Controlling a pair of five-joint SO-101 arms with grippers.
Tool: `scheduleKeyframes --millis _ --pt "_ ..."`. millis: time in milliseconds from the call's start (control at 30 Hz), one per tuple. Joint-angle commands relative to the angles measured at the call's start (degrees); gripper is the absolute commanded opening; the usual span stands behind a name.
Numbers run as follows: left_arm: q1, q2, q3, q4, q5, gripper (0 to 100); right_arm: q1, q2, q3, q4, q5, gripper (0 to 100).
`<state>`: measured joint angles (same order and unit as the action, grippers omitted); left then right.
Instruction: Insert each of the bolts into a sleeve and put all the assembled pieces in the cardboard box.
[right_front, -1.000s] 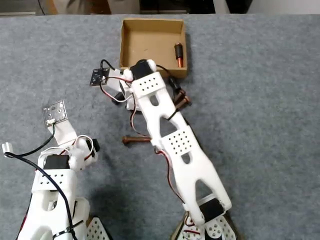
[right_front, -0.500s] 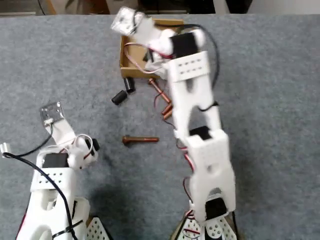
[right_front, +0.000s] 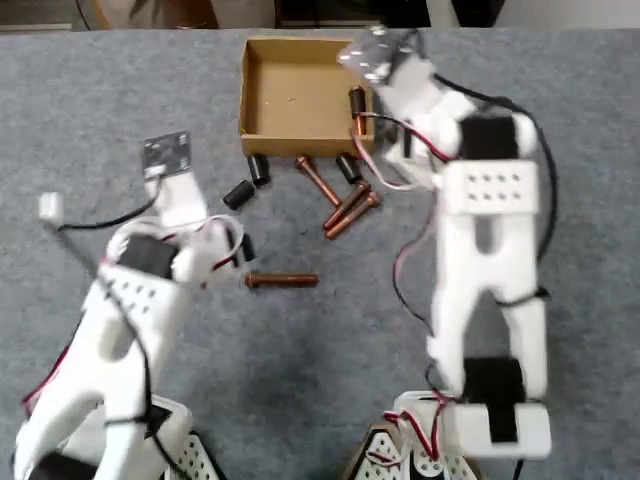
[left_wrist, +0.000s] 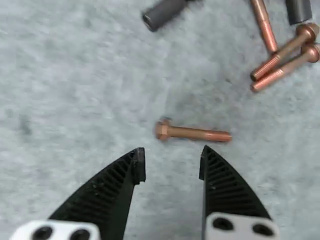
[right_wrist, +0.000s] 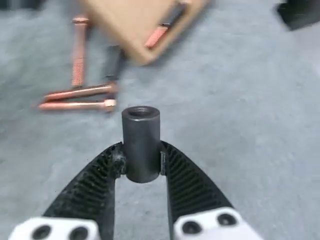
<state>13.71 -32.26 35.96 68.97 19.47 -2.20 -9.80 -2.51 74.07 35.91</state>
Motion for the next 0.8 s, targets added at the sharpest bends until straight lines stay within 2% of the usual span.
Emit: scheduleKeyframes --millis 0,133,200,400,767 --pt "0.79 9.80 -9.76 -3.08 4.48 19 3.82 -5.85 11.38 -17.32 -4.92 0.1" --pt "2.20 22.90 -21.80 -5.80 5.80 19 5.05 -7.08 29.76 -40.44 -19.96 0.1" --pt "2.90 29.93 -29.19 -5.45 7.91 19 6.46 -8.22 38.73 -50.90 -24.70 0.1" --pt "3.08 51.21 -54.07 0.35 15.03 19 7.43 -8.22 56.31 -77.27 -27.16 0.2" --pt "5.54 88.57 -107.16 15.82 16.97 19 8.84 9.10 44.44 -77.10 -27.25 0.2"
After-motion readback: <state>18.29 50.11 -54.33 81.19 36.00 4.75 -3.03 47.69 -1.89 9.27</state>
